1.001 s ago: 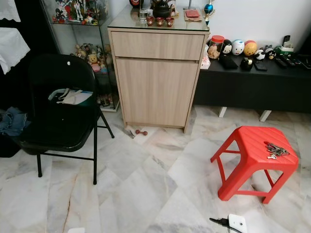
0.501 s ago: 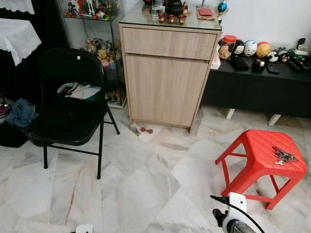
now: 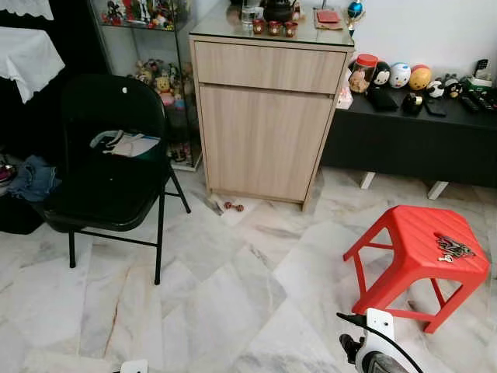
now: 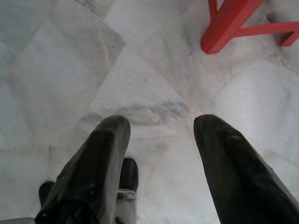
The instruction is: Hang keys on a hook
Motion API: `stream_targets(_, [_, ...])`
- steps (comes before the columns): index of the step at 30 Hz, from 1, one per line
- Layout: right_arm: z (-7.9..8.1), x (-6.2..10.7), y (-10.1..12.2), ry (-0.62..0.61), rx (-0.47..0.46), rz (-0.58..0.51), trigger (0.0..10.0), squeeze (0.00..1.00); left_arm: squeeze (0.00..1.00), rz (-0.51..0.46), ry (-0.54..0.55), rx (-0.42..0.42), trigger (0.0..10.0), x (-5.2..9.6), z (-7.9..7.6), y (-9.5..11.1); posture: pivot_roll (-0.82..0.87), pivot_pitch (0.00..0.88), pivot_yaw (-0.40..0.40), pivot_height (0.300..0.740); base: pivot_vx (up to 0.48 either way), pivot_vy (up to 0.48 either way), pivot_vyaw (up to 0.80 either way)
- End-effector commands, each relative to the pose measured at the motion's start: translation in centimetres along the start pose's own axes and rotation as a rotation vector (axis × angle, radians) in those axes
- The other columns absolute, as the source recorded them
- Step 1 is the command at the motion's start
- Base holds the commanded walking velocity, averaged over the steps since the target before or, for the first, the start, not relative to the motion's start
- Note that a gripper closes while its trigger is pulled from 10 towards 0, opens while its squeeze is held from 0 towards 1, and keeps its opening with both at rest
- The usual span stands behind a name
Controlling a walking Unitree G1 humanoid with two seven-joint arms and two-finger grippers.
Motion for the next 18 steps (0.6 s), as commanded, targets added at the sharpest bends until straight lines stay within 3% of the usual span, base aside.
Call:
stream_targets(1, [-0.42,0.05,-0.33,-0.014,-0.017,0.013,10.0,0.0,0.0,0.02,0.002,-0.001,10.0,0.12,0.03,-0.71,0.21,0.039,-0.093,0.74,0.0,-0.334,0.0])
stream_targets(18, [-0.31,0.04,-0.1,-0.009,-0.047,-0.005,10.0,0.0,0.0,0.017,-0.004,0.0,10.0,0.08,-0.13,-0.57,0.21,0.026,-0.097,0.74,0.0,-0.33,0.0])
Point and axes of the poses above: a point about 5 cm out from each wrist's last joint towards the gripper, its own x axis pointing back from the gripper into the wrist, its own y axis along the axis of the wrist's last joint, z = x × y, the point moved 4 cm from there along -x, pointing out of the wrist towards the gripper, and after that the axes turned 6 degrees about x, right-handed, at the moved point
